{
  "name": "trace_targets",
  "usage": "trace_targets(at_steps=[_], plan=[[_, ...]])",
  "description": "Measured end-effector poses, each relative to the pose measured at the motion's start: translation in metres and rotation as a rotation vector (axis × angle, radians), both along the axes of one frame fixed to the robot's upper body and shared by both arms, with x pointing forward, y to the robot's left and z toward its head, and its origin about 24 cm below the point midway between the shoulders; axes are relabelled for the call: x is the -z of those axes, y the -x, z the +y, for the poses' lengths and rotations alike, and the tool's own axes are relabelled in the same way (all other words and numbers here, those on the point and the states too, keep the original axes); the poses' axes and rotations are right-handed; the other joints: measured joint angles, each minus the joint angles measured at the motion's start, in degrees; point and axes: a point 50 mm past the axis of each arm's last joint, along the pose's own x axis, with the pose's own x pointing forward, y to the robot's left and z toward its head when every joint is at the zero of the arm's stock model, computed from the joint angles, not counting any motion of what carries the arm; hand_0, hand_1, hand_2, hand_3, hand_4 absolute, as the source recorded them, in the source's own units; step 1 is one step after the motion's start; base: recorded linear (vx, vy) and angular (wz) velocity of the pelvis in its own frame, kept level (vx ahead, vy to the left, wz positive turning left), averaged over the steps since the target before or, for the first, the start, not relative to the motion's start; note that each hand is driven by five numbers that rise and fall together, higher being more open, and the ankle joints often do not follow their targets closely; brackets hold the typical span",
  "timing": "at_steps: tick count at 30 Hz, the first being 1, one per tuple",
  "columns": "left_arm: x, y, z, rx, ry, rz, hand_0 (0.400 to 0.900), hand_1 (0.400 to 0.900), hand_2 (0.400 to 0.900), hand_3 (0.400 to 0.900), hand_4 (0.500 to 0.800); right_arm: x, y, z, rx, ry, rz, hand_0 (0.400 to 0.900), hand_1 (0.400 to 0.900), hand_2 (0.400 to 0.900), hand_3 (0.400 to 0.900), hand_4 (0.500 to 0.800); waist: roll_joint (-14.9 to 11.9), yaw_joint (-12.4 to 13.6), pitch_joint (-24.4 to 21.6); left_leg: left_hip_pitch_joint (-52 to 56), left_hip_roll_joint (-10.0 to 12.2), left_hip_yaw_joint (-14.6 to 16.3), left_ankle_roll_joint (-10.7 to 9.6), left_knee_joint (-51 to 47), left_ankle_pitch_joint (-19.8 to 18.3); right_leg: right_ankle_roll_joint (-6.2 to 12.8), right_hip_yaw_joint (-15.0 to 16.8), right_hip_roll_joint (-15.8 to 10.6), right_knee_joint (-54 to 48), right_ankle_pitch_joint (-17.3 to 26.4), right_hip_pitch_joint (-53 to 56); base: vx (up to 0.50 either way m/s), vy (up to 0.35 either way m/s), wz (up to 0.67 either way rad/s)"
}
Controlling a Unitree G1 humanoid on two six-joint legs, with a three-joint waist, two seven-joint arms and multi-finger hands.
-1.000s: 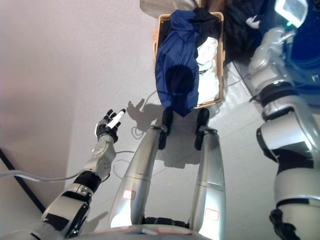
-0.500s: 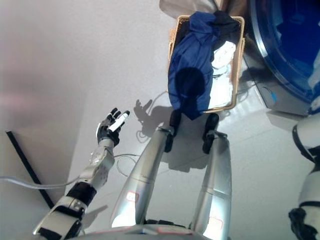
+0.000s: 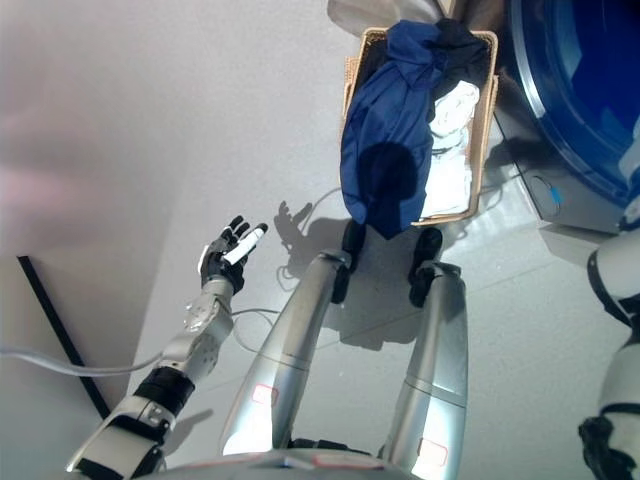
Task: Put the clothes in the basket into the washing machine.
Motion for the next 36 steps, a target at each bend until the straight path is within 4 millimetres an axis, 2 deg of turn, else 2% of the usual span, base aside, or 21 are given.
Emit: trace_targets(at_steps=[3, 7, 9, 11, 13, 14, 16, 19, 22, 24, 27, 30, 32, 33, 36], plan=[[0.0, 0.0, 0.0, -0.007, -0.001, 0.002, 0.9, 0.9, 0.9, 0.9, 0.8, 0.006, -0.01, 0.017, -0.079, 0.027, -0.002, 0.9, 0.9, 0.9, 0.9, 0.8, 0.0, -0.2, 0.0, 1.2, 0.0, 0.0, 0.2, -0.1, 0.0, -0.01, -0.1, 0.0, -0.1, 0.0, 1.2, -0.05, 0.017, -0.01], [0.0, 0.0, 0.0, -0.012, 0.003, 0.001, 0.9, 0.9, 0.9, 0.9, 0.8, 0.015, -0.029, 0.059, -0.282, 0.049, -0.012, 0.9, 0.9, 0.9, 0.9, 0.8, -0.1, -0.8, 0.0, 2.6, 0.1, -0.2, 0.1, -0.2, -0.1, 0.02, -0.2, 0.1, -0.5, 0.0, 2.7, -0.06, 0.03, -0.06], [0.002, 0.002, 0.001, -0.025, 0.006, 0.011, 0.9, 0.9, 0.9, 0.9, 0.8, 0.027, -0.035, 0.083, -0.414, 0.023, -0.024, 0.9, 0.9, 0.9, 0.9, 0.8, -0.2, -1.3, 0.2, 3.4, 0.2, -0.4, -0.2, -0.2, -0.3, 0.0, -0.4, 0.2, -0.8, 0.0, 3.8, -0.05, 0.016, -0.06], [0.009, 0.004, 0.002, -0.037, 0.009, 0.042, 0.9, 0.9, 0.9, 0.9, 0.8, 0.051, -0.04, 0.106, -0.54, -0.038, -0.007, 0.9, 0.9, 0.9, 0.9, 0.8, -0.2, -2.0, 0.2, 5.1, 0.3, -0.9, -0.1, -0.6, -0.4, -0.01, -1.0, 0.2, -1.8, 0.0, 5.9, -0.04, 0.041, -0.12], [0.016, 0.007, 0.001, -0.044, 0.011, 0.073, 0.9, 0.9, 0.9, 0.9, 0.8, 0.084, -0.041, 0.126, -0.653, -0.146, 0.012, 0.9, 0.9, 0.9, 0.9, 0.8, -0.7, -2.7, 0.5, 7.8, 0.4, -1.1, 0.1, -1.6, -0.4, 0.0, -1.4, 0.4, -3.3, 0.0, 9.0, -0.03, 0.052, -0.16], [0.022, 0.009, 0.004, -0.055, 0.006, 0.105, 0.9, 0.9, 0.9, 0.9, 0.8, 0.104, -0.042, 0.139, -0.706, -0.235, 0.016, 0.9, 0.9, 0.9, 0.9, 0.8, -0.9, -2.9, 0.6, 9.6, 0.5, -1.6, 0.1, -2.4, -0.5, 0.06, -1.6, 0.7, -4.6, 0.1, 10.9, 0.01, 0.062, -0.17], [0.037, 0.013, 0.006, -0.072, -0.001, 0.184, 0.9, 0.9, 0.9, 0.9, 0.8, 0.142, -0.039, 0.151, -0.752, -0.343, 0.072, 0.9, 0.9, 0.9, 0.9, 0.8, -1.3, -3.5, 0.9, 13.4, 0.7, -1.9, 0.5, -4.2, -0.4, 0.41, -1.8, 1.2, -7.3, 0.7, 15.1, 0.04, 0.091, -0.2], [0.062, 0.026, 0.016, -0.121, -0.003, 0.319, 0.9, 0.9, 0.9, 0.9, 0.8, 0.207, -0.027, 0.164, -0.742, -0.629, 0.127, 0.9, 0.9, 0.9, 0.9, 0.8, -2.4, -4.4, 1.5, 20.8, 1.6, -2.0, 1.0, -8.8, -0.1, 1.05, -2.5, 2.0, -13.5, 2.2, 23.2, 0.04, 0.085, -0.13], [0.081, 0.041, 0.023, -0.154, 0.0, 0.413, 0.9, 0.9, 0.9, 0.9, 0.8, 0.268, -0.006, 0.168, -0.678, -0.873, 0.21, 0.9, 0.9, 0.9, 0.9, 0.8, -2.9, -5.1, 2.0, 28.9, 2.3, -1.9, 1.7, -14.6, 1.0, 1.84, -3.2, 2.3, -20.1, 3.7, 31.9, 0.05, 0.061, 0.01], [0.09, 0.048, 0.023, -0.149, 0.011, 0.46, 0.9, 0.9, 0.9, 0.9, 0.8, 0.306, 0.01, 0.163, -0.592, -1.001, 0.283, 0.9, 0.9, 0.9, 0.9, 0.8, -2.8, -5.2, 2.4, 34.6, 2.4, -2.3, 2.1, -18.6, 1.6, 2.34, -3.7, 2.5, -24.6, 4.7, 37.9, 0.08, 0.067, 0.02], [0.103, 0.062, 0.026, -0.135, -0.007, 0.532, 0.9, 0.9, 0.9, 0.9, 0.8, 0.364, 0.048, 0.155, -0.423, -1.159, 0.411, 0.9, 0.9, 0.9, 0.9, 0.8, -3.0, -5.4, 2.0, 43.0, 2.7, -3.1, 2.5, -24.6, 2.4, 2.96, -4.7, 3.0, -31.5, 5.8, 47.0, 0.08, 0.042, -0.01], [0.119, 0.082, 0.038, -0.152, -0.03, 0.644, 0.9, 0.9, 0.9, 0.9, 0.8, 0.407, 0.086, 0.15, -0.253, -1.317, 0.482, 0.9, 0.9, 0.9, 0.9, 0.8, -2.9, -5.9, 1.7, 52.1, 3.4, -2.6, 2.3, -31.2, 3.8, 3.59, -5.4, 3.6, -38.5, 7.5, 56.2, 0.12, -0.001, -0.08], [0.135, 0.111, 0.046, -0.176, -0.048, 0.758, 0.9, 0.9, 0.9, 0.9, 0.8, 0.438, 0.124, 0.147, -0.117, -1.397, 0.575, 0.9, 0.9, 0.9, 0.9, 0.8, -2.7, -6.2, -2.9, 56.5, 4.1, -2.8, 2.3, -36.4, 4.6, 4.18, -5.8, 4.6, -45.5, 9.7, 61.4, 0.13, -0.036, -0.09], [0.141, 0.123, 0.049, -0.185, -0.048, 0.796, 0.9, 0.9, 0.9, 0.9, 0.8, 0.453, 0.149, 0.143, -0.01, -1.477, 0.585, 0.9, 0.9, 0.9, 0.9, 0.8, -3.0, -6.6, -5.2, 59.3, 4.4, -2.7, 2.6, -39.5, 5.6, 4.2, -5.9, 5.0, -49.4, 11.1, 64.5, 0.1, -0.02, -0.07], [0.156, 0.164, 0.055, -0.217, -0.038, 0.916, 0.9, 0.9, 0.9, 0.9, 0.8, 0.479, 0.21, 0.133, 0.241, -1.625, 0.567, 0.9, 0.9, 0.9, 0.9, 0.8, -3.2, -7.3, -11.8, 67.0, 4.8, -2.2, 2.8, -48.0, 7.4, 4.32, -6.0, 5.6, -58.1, 13.1, 72.0, 0.14, -0.033, -0.18]])
